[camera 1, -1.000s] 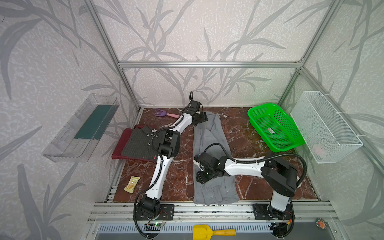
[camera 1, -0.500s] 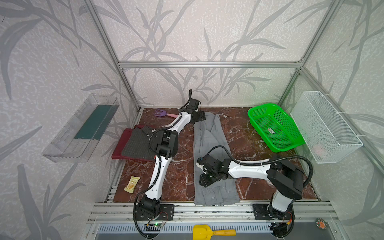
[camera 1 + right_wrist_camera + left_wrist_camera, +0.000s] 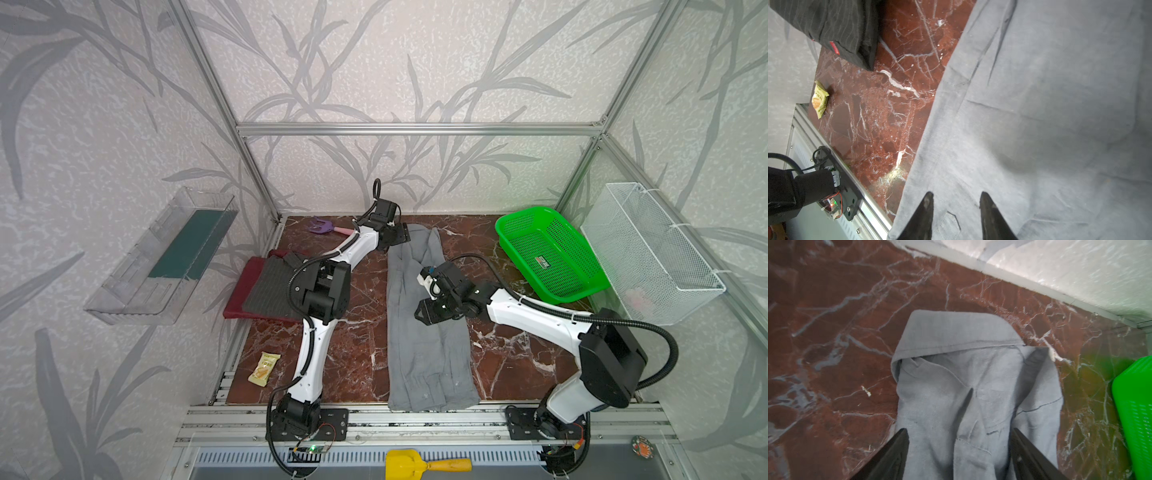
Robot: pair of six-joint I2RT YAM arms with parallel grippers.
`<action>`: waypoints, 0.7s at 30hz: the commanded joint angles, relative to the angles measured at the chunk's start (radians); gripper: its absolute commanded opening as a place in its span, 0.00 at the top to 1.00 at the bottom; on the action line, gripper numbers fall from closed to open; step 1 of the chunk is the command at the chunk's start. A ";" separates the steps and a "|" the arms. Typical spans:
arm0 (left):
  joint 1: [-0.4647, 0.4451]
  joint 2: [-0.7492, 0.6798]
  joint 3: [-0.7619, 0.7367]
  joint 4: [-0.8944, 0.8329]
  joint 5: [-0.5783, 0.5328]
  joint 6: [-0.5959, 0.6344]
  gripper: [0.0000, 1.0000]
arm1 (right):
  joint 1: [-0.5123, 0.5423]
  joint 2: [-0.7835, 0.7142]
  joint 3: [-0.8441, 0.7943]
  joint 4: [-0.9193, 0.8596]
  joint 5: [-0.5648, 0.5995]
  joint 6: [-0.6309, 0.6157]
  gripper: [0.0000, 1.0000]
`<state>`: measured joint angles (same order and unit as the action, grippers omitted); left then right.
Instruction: Fold and stack the long sleeve shirts
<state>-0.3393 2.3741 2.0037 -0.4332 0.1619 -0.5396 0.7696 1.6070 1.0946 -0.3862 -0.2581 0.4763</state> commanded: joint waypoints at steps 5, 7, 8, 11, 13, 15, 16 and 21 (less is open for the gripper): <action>-0.001 0.095 0.049 -0.051 -0.017 -0.015 0.23 | -0.018 0.094 -0.065 0.036 -0.038 0.002 0.62; 0.003 0.105 0.053 -0.052 -0.025 -0.011 0.23 | -0.021 0.127 -0.088 0.052 -0.038 0.007 0.62; 0.005 0.110 0.052 -0.051 -0.025 -0.006 0.23 | -0.022 0.131 -0.101 0.064 -0.038 0.012 0.62; 0.009 0.125 0.072 -0.056 -0.030 0.010 0.23 | -0.033 0.133 -0.139 0.083 -0.038 0.017 0.62; 0.011 0.138 0.091 -0.060 -0.030 0.021 0.23 | -0.042 0.130 -0.161 0.092 -0.040 0.025 0.62; 0.012 0.153 0.120 -0.051 -0.018 0.042 0.23 | -0.066 0.111 -0.161 0.081 -0.052 0.019 0.62; 0.013 0.158 0.136 -0.052 -0.009 0.048 0.23 | -0.080 0.105 -0.154 0.070 -0.051 0.014 0.62; 0.013 0.104 0.156 0.006 0.030 0.087 0.23 | -0.169 0.022 -0.046 -0.011 -0.032 -0.039 0.62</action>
<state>-0.3317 2.5046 2.1281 -0.4469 0.1703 -0.4980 0.6399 1.6798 0.9718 -0.3511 -0.3054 0.4736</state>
